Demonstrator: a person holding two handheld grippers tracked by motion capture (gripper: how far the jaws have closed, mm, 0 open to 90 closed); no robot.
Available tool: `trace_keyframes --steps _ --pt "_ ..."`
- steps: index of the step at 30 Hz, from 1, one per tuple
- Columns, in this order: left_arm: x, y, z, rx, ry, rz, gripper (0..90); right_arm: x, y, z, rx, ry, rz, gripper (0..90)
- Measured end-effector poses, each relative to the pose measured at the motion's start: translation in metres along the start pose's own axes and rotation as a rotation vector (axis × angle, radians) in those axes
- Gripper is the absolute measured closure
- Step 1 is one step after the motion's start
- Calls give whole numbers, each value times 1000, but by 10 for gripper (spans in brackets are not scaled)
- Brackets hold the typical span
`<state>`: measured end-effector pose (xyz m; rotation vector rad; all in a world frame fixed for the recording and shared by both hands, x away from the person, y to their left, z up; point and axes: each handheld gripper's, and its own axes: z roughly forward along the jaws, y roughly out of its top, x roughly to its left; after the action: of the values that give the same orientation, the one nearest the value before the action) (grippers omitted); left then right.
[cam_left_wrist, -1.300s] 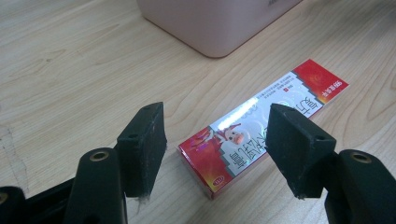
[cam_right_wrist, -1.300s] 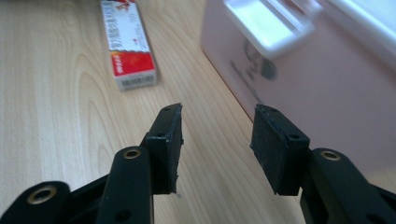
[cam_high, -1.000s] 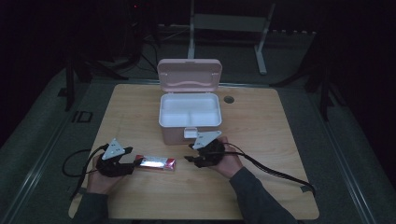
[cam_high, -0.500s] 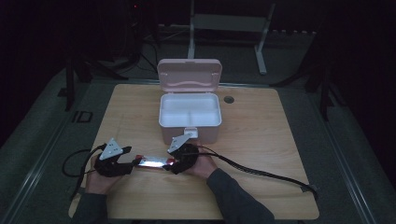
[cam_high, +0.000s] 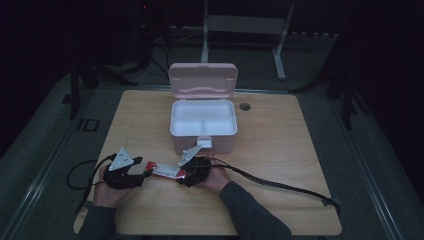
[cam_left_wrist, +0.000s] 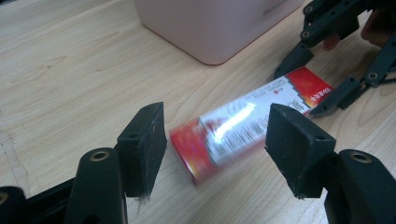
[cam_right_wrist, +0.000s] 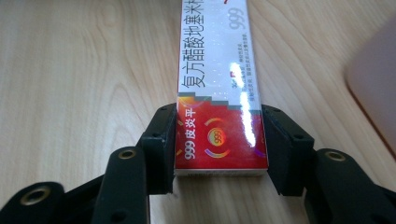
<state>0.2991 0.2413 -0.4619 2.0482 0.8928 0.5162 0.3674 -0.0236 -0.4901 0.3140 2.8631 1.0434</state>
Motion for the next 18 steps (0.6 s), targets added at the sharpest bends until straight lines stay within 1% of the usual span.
trace_keyframes --steps 4,6,9,12,18 --pt "0 0 -1 -6 -3 -4 380 0 -9 -14 47 -44 -36 504" --pt "-1 0 -1 -5 -4 -4 380 -2 -17 -26 48 -56 -27 504" --pt "-2 1 -1 -5 -4 0 380 -5 -36 -46 60 -110 -8 504" --pt "-2 1 1 -1 -7 -1 380 -10 -61 -69 59 -151 30 504" --pt "-4 1 4 10 -14 3 380 -21 -114 -120 58 -242 135 503"
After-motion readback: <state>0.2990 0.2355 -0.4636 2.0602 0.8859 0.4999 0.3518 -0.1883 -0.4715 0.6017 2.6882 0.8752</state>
